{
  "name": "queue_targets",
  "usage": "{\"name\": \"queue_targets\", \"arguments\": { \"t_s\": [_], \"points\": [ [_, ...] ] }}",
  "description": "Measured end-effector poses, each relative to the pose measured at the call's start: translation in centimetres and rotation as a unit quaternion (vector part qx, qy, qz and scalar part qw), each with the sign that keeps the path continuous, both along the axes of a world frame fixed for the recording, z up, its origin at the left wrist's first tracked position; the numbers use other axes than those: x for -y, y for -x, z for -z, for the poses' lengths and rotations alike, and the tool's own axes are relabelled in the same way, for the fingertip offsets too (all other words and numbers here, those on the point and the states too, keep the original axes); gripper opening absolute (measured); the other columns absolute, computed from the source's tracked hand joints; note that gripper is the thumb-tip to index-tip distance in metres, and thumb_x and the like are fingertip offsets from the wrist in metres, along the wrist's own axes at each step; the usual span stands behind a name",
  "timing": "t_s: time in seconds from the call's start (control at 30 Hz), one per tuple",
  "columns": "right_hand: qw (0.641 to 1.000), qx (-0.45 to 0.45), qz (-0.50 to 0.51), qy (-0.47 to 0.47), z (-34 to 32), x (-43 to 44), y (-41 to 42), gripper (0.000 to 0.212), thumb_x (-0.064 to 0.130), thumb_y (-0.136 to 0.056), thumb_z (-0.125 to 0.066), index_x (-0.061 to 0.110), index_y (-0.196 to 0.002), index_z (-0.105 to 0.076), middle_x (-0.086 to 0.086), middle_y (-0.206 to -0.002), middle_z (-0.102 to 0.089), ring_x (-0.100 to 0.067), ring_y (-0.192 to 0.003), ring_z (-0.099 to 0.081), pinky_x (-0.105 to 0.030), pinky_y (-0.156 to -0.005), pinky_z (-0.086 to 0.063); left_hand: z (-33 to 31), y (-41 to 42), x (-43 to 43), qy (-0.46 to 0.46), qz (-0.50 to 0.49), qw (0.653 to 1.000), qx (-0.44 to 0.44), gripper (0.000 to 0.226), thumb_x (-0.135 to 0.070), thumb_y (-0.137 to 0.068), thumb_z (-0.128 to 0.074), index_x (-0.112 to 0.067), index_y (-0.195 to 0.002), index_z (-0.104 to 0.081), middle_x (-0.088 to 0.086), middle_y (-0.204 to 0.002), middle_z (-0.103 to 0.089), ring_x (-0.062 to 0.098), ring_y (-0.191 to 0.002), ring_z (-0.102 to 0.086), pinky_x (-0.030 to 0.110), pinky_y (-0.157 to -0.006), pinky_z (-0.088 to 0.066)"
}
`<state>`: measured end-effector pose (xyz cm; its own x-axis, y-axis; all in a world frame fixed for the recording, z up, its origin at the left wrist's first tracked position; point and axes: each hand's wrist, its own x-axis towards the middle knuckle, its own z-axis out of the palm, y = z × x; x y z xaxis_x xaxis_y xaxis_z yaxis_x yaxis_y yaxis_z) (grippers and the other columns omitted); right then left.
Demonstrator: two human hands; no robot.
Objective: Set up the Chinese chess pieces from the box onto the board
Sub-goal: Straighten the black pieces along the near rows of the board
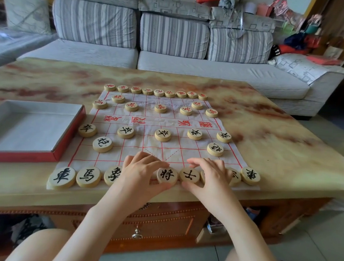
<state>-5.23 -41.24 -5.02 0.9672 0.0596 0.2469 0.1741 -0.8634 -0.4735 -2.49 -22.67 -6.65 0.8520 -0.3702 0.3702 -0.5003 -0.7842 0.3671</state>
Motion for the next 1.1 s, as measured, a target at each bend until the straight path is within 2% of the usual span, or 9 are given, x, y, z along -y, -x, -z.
{"name": "queue_targets", "arguments": {
  "t_s": [0.07,0.13,0.2,0.23,0.33,0.47,0.73,0.93,1.1],
  "points": [
    [0.999,-0.024,-0.018,-0.037,-0.2,0.1,0.3,0.045,0.028,-0.085,-0.062,0.037,-0.126,-0.044,0.032,-0.098,-0.035,0.011,-0.094,-0.020,-0.025,-0.091,-0.019,0.0,0.0,0.0,0.003,-0.002,1.000,0.001,0.069,-0.072,-0.063,-0.032,-0.034,-0.113,-0.060,-0.018,-0.109,-0.060,0.009,-0.113,-0.043,0.024,-0.087,-0.018],
    [0.997,-0.044,-0.032,-0.051,-0.4,0.1,0.7,0.050,0.021,-0.085,-0.058,0.040,-0.128,-0.041,0.034,-0.097,-0.027,0.025,-0.091,-0.013,-0.026,-0.098,-0.021,0.1,0.0,0.0,0.008,-0.008,1.000,0.005,0.067,-0.072,-0.063,-0.033,-0.033,-0.111,-0.061,-0.017,-0.108,-0.061,0.011,-0.112,-0.044,0.025,-0.087,-0.019],
    [0.996,-0.056,-0.029,-0.059,-0.9,-0.1,0.9,0.054,0.026,-0.085,-0.060,0.040,-0.132,-0.037,0.034,-0.097,-0.025,0.008,-0.088,-0.017,-0.028,-0.101,-0.022,0.1,0.0,-0.1,0.001,-0.014,1.000,0.006,0.069,-0.073,-0.063,-0.033,-0.035,-0.114,-0.058,-0.018,-0.108,-0.059,0.010,-0.111,-0.042,0.025,-0.087,-0.020],
    [0.997,-0.056,-0.024,-0.056,-1.0,-0.1,0.9,0.055,0.031,-0.085,-0.062,0.040,-0.133,-0.037,0.035,-0.096,-0.024,0.006,-0.085,-0.014,-0.028,-0.099,-0.022,0.1,-0.1,-0.1,-0.004,-0.015,1.000,0.005,0.071,-0.074,-0.062,-0.032,-0.036,-0.117,-0.055,-0.019,-0.109,-0.058,0.010,-0.111,-0.041,0.025,-0.087,-0.020],
    [0.998,-0.049,-0.006,-0.038,-1.2,0.0,0.9,0.056,0.041,-0.081,-0.065,0.035,-0.132,-0.040,0.037,-0.092,-0.025,0.006,-0.083,-0.012,-0.031,-0.099,-0.023,0.3,-0.2,-0.2,-0.015,-0.019,1.000,0.002,0.074,-0.075,-0.062,-0.030,-0.038,-0.122,-0.050,-0.018,-0.110,-0.056,0.010,-0.113,-0.039,0.024,-0.088,-0.020],
    [0.998,-0.049,-0.002,-0.042,-1.0,0.0,0.9,0.052,0.037,-0.082,-0.065,0.033,-0.130,-0.046,0.035,-0.089,-0.028,0.006,-0.083,-0.013,-0.032,-0.101,-0.022,0.4,-0.1,-0.1,-0.005,-0.026,1.000,0.008,0.070,-0.074,-0.062,-0.032,-0.034,-0.112,-0.060,-0.014,-0.105,-0.058,0.012,-0.110,-0.041,0.025,-0.087,-0.020],
    [0.999,-0.035,0.001,-0.030,-0.7,0.0,0.8,0.049,0.039,-0.082,-0.065,0.033,-0.127,-0.047,0.034,-0.087,-0.029,0.006,-0.084,-0.012,-0.029,-0.092,-0.020,0.2,-0.1,-0.1,-0.004,-0.028,1.000,0.005,0.073,-0.076,-0.061,-0.030,-0.034,-0.113,-0.060,-0.014,-0.106,-0.057,0.011,-0.111,-0.040,0.025,-0.087,-0.018],
    [1.000,-0.009,0.003,-0.010,-0.1,-0.1,0.4,0.048,0.045,-0.081,-0.064,0.034,-0.125,-0.048,0.032,-0.092,-0.037,0.000,-0.104,-0.022,-0.027,-0.080,-0.013,0.1,0.1,-0.2,-0.001,-0.023,1.000,0.008,0.071,-0.075,-0.061,-0.031,-0.033,-0.111,-0.061,-0.014,-0.105,-0.058,0.012,-0.110,-0.041,0.025,-0.087,-0.019],
    [1.000,0.004,0.000,-0.010,0.4,0.2,0.3,0.049,0.046,-0.081,-0.064,0.034,-0.126,-0.048,0.028,-0.098,-0.039,0.007,-0.093,-0.014,-0.025,-0.077,-0.012,0.2,0.0,-0.1,0.002,-0.027,1.000,0.011,0.069,-0.074,-0.061,-0.034,-0.033,-0.108,-0.063,-0.013,-0.103,-0.059,0.013,-0.108,-0.043,0.026,-0.087,-0.022]
  ]
}}
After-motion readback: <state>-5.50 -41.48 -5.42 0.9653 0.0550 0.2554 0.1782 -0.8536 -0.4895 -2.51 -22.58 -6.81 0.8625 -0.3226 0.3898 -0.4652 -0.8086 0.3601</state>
